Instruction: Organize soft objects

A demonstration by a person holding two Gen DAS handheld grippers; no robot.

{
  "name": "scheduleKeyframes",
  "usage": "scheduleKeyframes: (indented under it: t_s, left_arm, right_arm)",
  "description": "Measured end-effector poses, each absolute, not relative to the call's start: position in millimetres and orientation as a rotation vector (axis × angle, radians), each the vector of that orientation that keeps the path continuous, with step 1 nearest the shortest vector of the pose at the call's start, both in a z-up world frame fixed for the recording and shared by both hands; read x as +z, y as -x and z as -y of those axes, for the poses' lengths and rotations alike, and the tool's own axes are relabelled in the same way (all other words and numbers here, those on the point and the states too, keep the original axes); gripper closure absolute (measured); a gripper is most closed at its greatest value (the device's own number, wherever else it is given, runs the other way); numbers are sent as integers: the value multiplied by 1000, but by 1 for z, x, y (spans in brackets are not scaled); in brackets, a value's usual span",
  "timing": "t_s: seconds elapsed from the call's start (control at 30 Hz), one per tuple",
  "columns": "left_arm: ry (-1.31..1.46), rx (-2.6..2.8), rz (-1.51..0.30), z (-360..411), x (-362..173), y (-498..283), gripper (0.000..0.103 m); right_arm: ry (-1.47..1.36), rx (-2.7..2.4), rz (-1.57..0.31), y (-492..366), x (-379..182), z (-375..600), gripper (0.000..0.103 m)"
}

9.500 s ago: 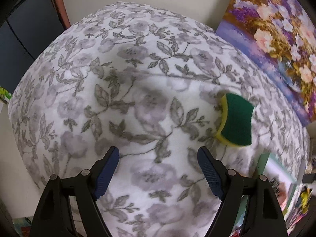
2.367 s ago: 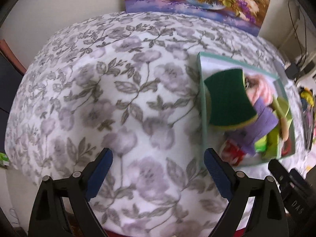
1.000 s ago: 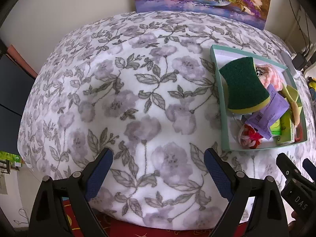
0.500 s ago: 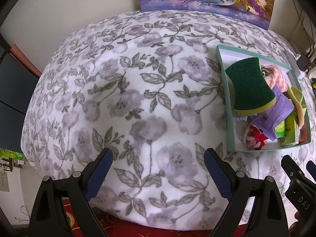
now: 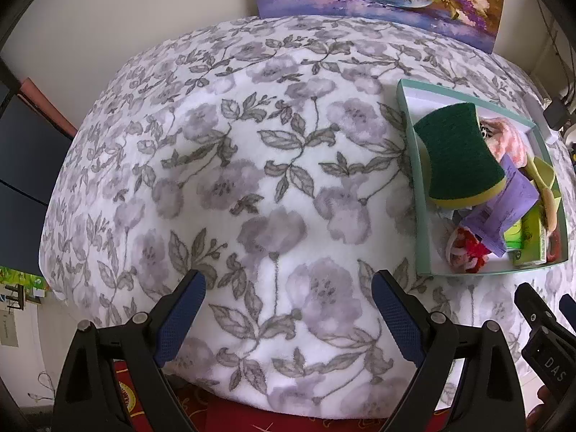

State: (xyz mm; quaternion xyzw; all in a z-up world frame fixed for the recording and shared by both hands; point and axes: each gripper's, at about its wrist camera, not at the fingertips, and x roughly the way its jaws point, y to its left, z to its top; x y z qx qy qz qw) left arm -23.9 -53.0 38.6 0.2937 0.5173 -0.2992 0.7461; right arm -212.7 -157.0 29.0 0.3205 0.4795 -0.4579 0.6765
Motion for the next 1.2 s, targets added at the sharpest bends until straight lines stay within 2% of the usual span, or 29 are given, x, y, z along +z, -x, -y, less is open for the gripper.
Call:
scheduleKeyframes:
  t_s: [1.2]
  left_arm:
    - [-636,-631,-1174,51,34,17,9]
  right_arm:
    - [-695,-1030,-1116,210,25,157,0]
